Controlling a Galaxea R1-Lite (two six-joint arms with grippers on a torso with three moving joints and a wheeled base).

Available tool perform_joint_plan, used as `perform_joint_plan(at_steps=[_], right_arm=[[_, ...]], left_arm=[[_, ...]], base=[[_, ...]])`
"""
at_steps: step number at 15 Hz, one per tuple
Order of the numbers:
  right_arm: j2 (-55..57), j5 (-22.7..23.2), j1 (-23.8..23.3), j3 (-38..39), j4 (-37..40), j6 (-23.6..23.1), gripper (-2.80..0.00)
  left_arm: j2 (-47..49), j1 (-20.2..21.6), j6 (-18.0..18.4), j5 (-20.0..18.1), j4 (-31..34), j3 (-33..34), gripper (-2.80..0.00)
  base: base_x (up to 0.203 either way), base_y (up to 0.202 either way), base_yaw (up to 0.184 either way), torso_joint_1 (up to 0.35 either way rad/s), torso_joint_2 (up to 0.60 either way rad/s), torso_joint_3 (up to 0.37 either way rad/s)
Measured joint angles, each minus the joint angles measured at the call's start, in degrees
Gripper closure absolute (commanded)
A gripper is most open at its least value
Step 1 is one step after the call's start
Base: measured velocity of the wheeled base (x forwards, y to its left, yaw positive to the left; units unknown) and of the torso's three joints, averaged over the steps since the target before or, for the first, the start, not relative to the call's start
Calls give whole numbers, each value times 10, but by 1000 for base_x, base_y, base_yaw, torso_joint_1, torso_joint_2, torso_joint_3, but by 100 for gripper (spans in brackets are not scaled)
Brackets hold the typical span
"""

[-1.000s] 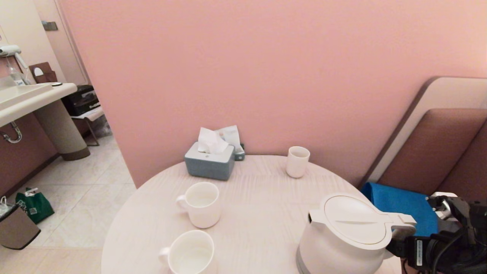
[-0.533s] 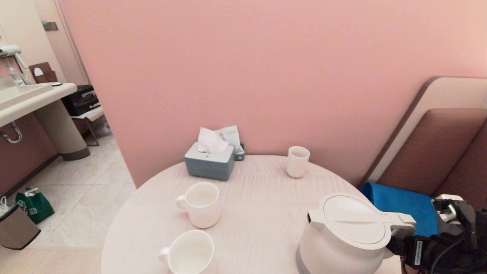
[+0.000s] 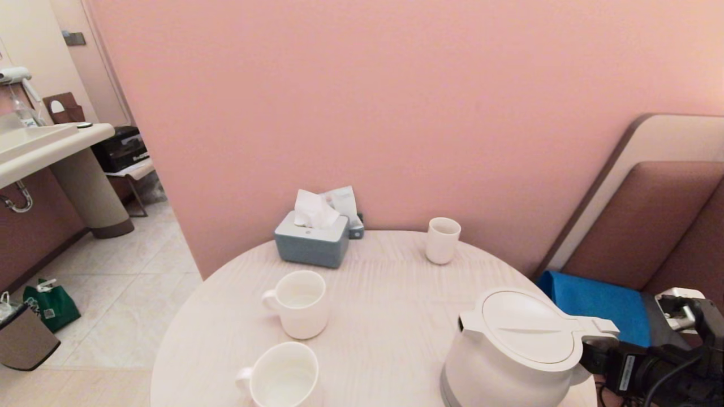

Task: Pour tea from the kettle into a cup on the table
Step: Pick up the kettle

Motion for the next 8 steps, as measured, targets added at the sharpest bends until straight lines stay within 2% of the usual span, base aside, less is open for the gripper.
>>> perform_joint_plan(at_steps=[8], right_arm=[[22, -1, 0, -7, -12, 0, -280]], left_arm=[[0, 0, 0, 0, 0, 0, 0]], base=[[0, 0, 0, 0, 0, 0]])
